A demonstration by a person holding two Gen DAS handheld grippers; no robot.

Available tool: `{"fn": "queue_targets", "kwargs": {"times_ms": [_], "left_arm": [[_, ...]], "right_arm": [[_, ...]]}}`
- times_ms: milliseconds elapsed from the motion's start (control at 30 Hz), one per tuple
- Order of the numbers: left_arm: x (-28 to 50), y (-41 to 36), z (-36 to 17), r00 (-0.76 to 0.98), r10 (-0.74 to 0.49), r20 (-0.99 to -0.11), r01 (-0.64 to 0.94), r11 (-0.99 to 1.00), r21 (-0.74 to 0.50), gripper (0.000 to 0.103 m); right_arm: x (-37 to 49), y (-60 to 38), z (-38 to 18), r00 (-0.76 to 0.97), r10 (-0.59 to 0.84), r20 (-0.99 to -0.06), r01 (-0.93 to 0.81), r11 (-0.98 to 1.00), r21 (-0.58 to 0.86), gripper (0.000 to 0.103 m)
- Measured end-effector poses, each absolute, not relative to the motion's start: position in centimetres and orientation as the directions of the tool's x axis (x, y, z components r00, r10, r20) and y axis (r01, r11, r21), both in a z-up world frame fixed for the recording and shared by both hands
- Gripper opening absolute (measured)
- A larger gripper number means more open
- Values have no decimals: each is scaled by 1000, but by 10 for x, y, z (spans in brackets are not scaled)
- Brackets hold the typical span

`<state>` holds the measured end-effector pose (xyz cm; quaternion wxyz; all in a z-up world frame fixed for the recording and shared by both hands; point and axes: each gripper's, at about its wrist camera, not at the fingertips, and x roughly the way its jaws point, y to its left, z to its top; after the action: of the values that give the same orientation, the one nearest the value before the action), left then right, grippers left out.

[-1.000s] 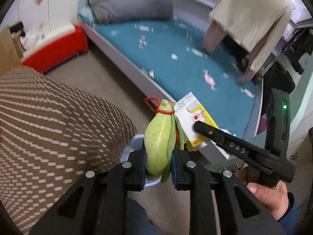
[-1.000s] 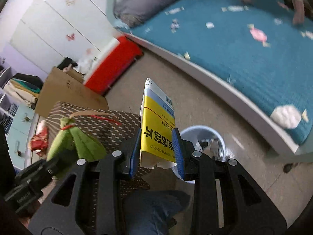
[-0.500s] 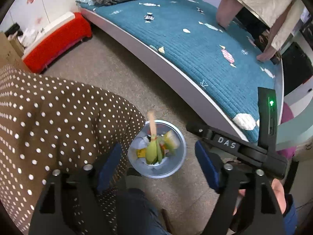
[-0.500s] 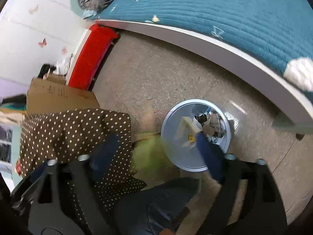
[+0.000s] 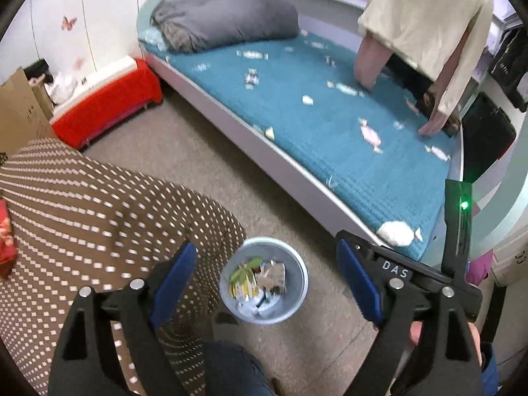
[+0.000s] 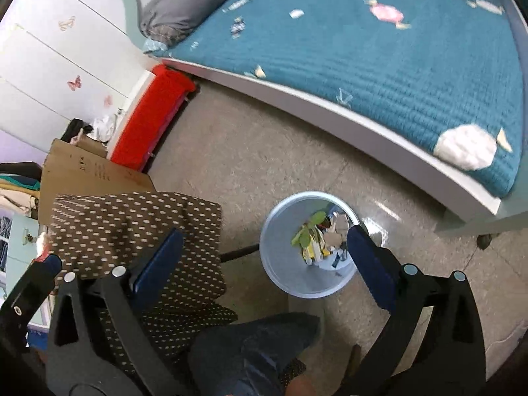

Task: Collect trash
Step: 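Move both tools back over the table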

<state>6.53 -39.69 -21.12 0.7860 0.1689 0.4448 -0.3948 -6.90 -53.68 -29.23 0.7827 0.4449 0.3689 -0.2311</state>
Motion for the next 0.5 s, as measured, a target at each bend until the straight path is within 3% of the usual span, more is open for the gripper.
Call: {"fn": "queue_targets", "kwargs": {"times_ms": [500], "left_arm": [[37, -313, -124, 536, -565, -627, 707, 706, -33, 92]], "right_arm": [[-46, -468, -145, 764, -108, -636, 508, 708, 491, 97]]}}
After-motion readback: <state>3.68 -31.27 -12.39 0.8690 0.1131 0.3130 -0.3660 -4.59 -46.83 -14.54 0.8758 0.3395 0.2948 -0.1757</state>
